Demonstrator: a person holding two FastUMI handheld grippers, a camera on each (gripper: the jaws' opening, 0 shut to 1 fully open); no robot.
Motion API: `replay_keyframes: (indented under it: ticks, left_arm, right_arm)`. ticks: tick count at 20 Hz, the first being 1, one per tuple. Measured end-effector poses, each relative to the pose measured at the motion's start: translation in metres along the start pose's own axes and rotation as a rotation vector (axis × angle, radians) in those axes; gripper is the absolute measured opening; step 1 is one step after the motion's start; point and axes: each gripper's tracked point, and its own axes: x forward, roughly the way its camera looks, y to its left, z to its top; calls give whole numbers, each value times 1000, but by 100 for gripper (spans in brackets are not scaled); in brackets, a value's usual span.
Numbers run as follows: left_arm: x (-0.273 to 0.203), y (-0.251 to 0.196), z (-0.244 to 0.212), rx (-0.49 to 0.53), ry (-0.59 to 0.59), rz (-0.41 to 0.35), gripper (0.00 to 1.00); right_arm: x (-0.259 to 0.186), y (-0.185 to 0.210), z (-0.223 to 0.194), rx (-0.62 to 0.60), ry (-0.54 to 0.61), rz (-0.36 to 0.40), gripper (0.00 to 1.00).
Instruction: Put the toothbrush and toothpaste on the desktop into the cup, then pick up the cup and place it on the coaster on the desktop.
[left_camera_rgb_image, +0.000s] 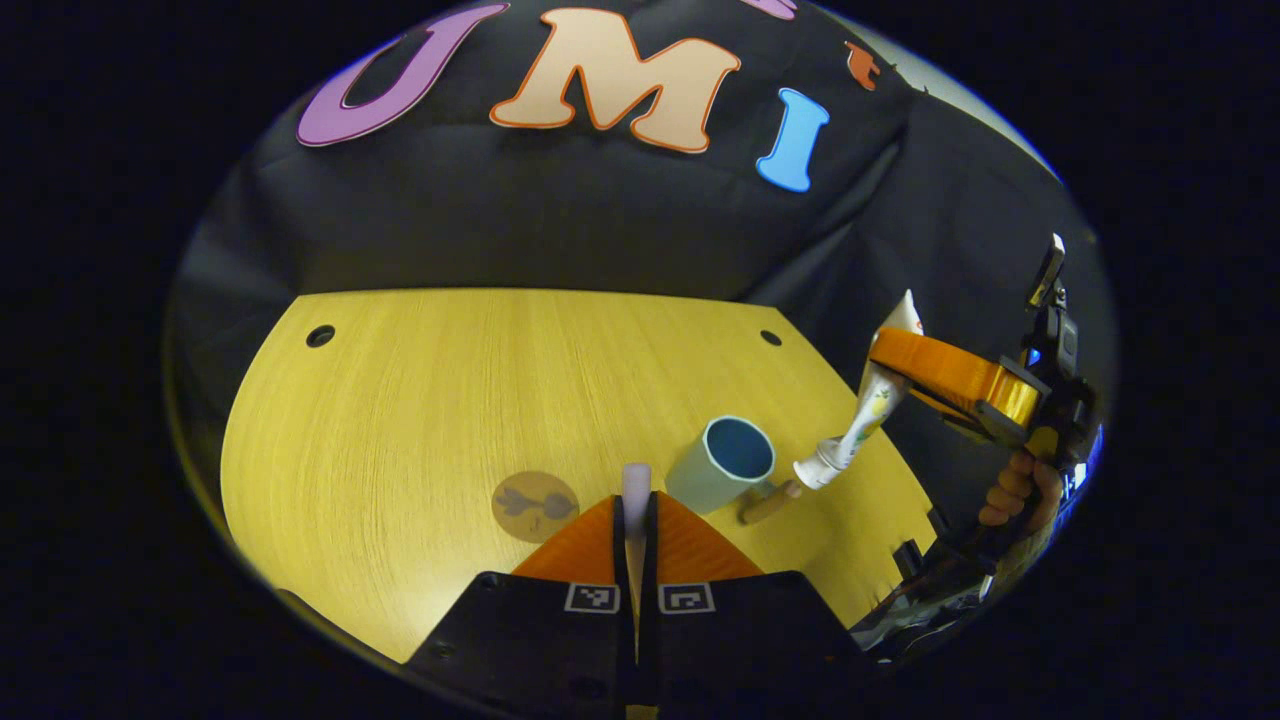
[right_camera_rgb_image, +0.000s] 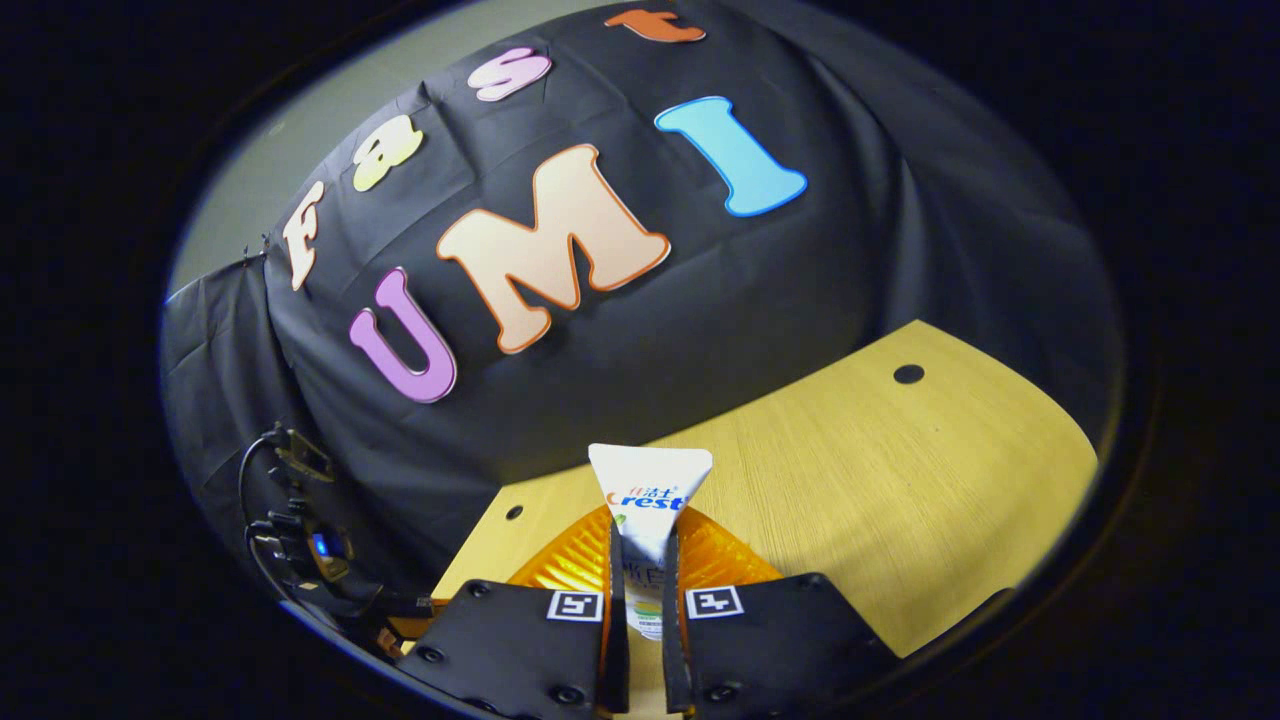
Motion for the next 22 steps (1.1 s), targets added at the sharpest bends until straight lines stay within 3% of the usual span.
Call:
replay_keyframes:
  ticks: [6,10,15,17,20,22]
  left_arm:
    - [18,-13,79,101,-284,-68,0]
    - [18,-29,129,154,-483,-90,0]
    - [30,-46,147,134,-559,-154,0]
    - [29,-49,149,120,-584,-176,0]
    - [30,-51,149,125,-594,-186,0]
    - [32,-55,148,124,-595,-203,0]
  right_arm:
    - [35,-18,-35,-118,-17,-61,16]
    - [43,-30,-62,-113,8,-90,16]
    - [43,-27,-80,-108,33,-68,18]
    - [38,-24,-80,-94,28,-62,27]
    - [28,-19,-62,-71,-29,-41,50]
    - [16,-23,-51,-69,-58,-52,81]
